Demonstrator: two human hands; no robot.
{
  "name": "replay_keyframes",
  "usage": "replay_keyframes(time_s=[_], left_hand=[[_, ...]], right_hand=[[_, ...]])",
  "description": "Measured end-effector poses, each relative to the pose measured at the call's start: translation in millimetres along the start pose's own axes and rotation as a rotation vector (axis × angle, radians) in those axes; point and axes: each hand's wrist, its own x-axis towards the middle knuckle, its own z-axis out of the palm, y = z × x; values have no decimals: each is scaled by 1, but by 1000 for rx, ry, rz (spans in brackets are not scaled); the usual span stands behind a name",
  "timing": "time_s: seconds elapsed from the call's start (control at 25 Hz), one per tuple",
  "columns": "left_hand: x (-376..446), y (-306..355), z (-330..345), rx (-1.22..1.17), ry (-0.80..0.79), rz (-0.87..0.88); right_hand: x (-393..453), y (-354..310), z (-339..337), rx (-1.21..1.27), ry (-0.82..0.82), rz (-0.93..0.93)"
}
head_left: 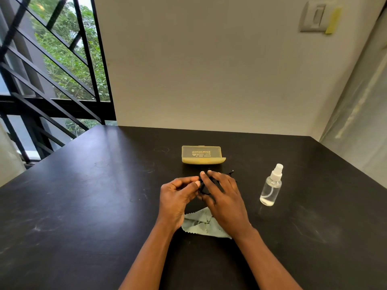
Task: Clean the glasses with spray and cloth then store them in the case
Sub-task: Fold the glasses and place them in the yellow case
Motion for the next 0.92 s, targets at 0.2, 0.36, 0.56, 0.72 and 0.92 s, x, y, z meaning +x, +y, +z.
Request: replay_keyframes(time_s=[0.2, 0.36, 0.56, 0.72, 0.92], left_hand=[[-7, -1, 4, 105, -32, 167], [3, -11, 1, 23, 136, 86], [15, -16, 2, -15, 247, -119], [20, -6, 7, -185, 210, -244], [25, 4, 5, -249, 232, -263]], right_hand=[[1, -2, -6, 125, -24, 49], [7, -2, -19, 527, -18, 347], [13, -5, -24, 1377, 111, 722], [18, 1, -25, 1802, 180, 921], [17, 14, -23, 1938, 177, 1109]])
